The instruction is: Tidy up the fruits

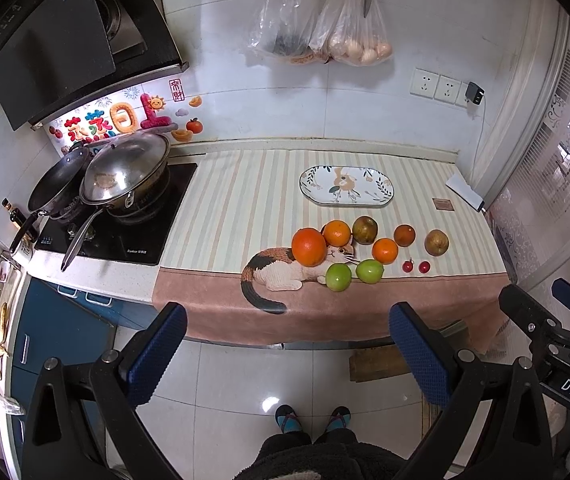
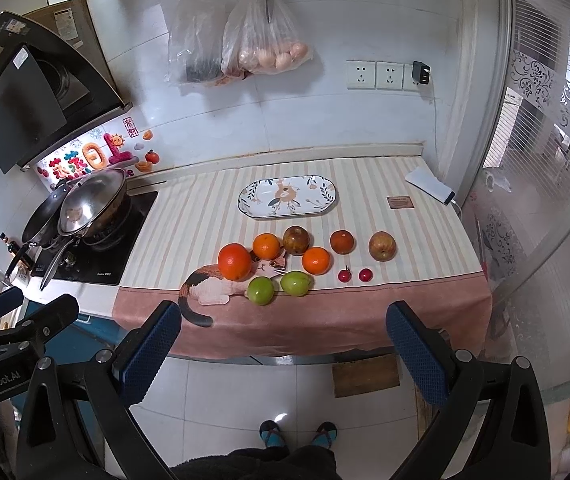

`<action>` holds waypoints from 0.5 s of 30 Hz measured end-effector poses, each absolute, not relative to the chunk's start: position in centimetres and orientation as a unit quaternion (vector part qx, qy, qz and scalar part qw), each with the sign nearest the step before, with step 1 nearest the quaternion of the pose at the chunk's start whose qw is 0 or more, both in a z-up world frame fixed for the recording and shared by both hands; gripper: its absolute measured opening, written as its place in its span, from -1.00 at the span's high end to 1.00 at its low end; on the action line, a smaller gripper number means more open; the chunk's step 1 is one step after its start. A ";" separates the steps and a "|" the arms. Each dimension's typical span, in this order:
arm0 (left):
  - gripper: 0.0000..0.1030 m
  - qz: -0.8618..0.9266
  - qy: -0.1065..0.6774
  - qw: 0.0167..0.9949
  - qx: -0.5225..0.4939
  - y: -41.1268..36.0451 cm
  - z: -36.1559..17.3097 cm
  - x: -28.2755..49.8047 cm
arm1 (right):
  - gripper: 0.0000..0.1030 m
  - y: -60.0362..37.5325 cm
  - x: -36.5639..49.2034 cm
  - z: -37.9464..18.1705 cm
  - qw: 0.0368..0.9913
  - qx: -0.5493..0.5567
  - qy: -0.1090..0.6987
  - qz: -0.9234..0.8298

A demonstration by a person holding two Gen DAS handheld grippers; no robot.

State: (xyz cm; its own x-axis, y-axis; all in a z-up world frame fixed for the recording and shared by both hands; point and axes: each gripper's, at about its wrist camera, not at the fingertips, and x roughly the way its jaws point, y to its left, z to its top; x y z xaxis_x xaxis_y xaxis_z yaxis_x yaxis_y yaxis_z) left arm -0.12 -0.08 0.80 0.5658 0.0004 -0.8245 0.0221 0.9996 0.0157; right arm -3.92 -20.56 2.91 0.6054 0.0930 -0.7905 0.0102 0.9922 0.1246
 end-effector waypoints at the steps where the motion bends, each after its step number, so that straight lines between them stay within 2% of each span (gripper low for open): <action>1: -1.00 -0.006 0.466 0.885 0.012 -0.1 0.8 -0.1 | -1.00 -20.7 -4.0 2.9 0.894 0.059 0.444 0.024; 15: -1.00 -0.009 0.463 0.886 0.010 0.0 1.6 0.5 | -1.00 -21.1 -3.3 3.5 0.895 0.058 0.441 0.025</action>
State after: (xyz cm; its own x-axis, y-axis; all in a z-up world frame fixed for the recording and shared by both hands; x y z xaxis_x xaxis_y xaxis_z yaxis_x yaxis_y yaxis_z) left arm 0.46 0.04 1.55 0.5711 -0.0055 -0.8208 0.0248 0.9996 0.0106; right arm -3.34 -21.15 3.53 0.6094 0.0965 -0.7869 0.0067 0.9919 0.1269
